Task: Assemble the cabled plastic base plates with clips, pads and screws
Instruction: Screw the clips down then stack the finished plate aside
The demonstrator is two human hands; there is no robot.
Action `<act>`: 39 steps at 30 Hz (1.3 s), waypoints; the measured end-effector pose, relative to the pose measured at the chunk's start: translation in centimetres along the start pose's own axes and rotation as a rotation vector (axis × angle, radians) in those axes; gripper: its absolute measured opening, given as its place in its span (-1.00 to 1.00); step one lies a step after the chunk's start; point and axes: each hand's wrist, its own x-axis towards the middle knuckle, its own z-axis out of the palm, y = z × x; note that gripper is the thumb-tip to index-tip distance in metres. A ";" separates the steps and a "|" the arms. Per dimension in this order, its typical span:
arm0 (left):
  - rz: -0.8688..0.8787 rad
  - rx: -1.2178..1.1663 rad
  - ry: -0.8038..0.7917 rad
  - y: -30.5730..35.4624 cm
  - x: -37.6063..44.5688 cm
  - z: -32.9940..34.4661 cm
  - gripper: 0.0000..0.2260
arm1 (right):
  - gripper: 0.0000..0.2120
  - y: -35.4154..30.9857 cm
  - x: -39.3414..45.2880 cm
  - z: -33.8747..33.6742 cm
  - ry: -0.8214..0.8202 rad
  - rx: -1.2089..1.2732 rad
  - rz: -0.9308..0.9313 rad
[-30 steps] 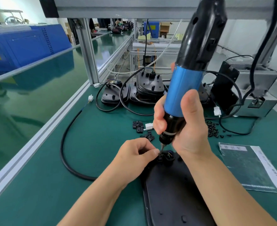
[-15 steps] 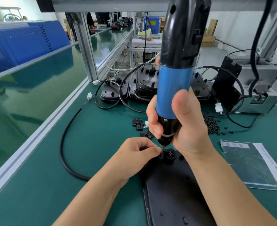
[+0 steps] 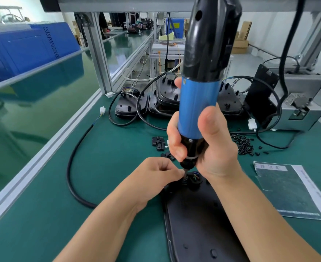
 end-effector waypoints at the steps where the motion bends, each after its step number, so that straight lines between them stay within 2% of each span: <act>1: 0.015 0.003 0.000 -0.2 0.0 0.0 -0.74 | -0.35 0.0 0.1 -0.2 -0.004 0.006 0.020; 3: 0.044 0.021 0.016 -0.6 -0.1 0.1 -0.72 | -0.28 0.0 0.1 -0.6 -0.018 0.026 0.044; 7: 0.097 0.082 0.048 -1.2 -0.2 0.4 -0.71 | -0.29 0.0 0.1 -1.2 -0.072 0.120 0.078; 11: 0.136 0.135 0.091 -1.7 -0.3 0.6 -0.73 | -0.34 -0.1 0.5 -1.7 -0.176 0.207 0.161; 18: 0.143 0.112 0.066 -1.5 -0.3 0.5 -0.80 | -0.43 -0.9 1.7 -3.2 -0.394 0.371 0.270; 22: 0.142 0.117 0.086 -1.5 -0.3 0.6 -0.84 | -0.46 -0.6 1.9 -3.2 -0.389 0.451 0.295; 26: 0.144 0.129 0.119 -1.5 -0.4 0.7 -0.85 | -0.37 -0.4 2.2 -3.3 -0.412 0.424 0.285; 31: 0.139 0.138 0.133 -1.5 -0.4 0.8 -0.84 | -0.46 -0.4 2.3 -3.4 -0.436 0.416 0.261; 34: 0.139 0.137 0.127 -1.5 -0.4 0.7 -0.84 | -0.42 -0.5 2.2 -3.2 -0.442 0.379 0.249; 37: 0.128 0.117 0.094 -1.3 -0.5 0.4 -0.85 | -0.25 -1.1 1.9 -3.3 -0.332 0.274 0.209; 39: 0.134 0.133 0.075 -1.2 -0.5 0.1 -0.86 | -0.25 -2.1 1.4 -4.1 -0.196 0.168 0.159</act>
